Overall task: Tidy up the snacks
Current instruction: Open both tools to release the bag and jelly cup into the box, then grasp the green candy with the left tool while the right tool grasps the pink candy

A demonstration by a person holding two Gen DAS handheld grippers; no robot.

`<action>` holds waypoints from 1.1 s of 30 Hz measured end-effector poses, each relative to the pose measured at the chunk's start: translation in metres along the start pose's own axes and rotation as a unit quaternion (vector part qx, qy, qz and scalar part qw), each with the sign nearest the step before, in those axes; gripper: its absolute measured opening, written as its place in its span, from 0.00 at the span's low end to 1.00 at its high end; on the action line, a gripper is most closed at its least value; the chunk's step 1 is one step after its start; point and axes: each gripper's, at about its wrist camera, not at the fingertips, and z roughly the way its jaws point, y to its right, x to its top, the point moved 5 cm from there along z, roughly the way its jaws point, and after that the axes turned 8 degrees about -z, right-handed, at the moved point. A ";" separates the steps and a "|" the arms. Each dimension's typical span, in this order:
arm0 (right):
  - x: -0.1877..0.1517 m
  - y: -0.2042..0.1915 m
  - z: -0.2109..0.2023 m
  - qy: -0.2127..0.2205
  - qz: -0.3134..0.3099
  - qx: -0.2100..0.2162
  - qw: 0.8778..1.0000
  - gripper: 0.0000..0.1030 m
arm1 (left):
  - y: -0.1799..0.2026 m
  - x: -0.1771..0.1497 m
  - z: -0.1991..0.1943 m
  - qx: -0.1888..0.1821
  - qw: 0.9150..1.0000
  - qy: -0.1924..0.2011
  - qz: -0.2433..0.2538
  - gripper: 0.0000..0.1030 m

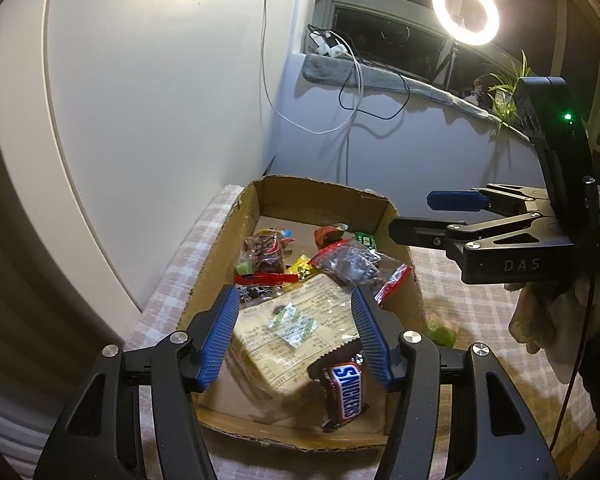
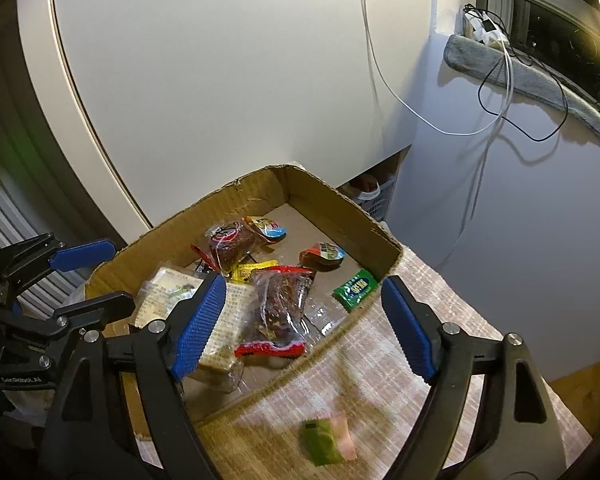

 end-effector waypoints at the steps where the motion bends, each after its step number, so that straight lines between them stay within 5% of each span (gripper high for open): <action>1: -0.001 0.001 -0.001 0.000 0.000 0.000 1.000 0.80 | 0.001 0.000 0.000 0.001 1.000 0.001 0.001 0.56; 22: -0.082 0.036 -0.033 -0.037 -0.002 0.002 0.999 0.80 | 0.042 -0.016 -0.015 -0.026 0.999 -0.002 0.020 0.56; 24: -0.090 0.036 -0.032 -0.040 -0.002 0.003 0.999 0.75 | 0.048 -0.020 -0.018 -0.031 0.999 -0.004 0.022 0.56; 28: -0.101 0.036 -0.024 -0.056 0.008 0.019 0.998 0.41 | 0.060 -0.026 -0.020 -0.037 0.999 -0.007 0.029 0.55; 33: -0.112 0.033 -0.011 -0.074 0.001 0.029 0.997 0.29 | 0.072 -0.033 -0.020 -0.042 0.998 -0.012 0.033 0.50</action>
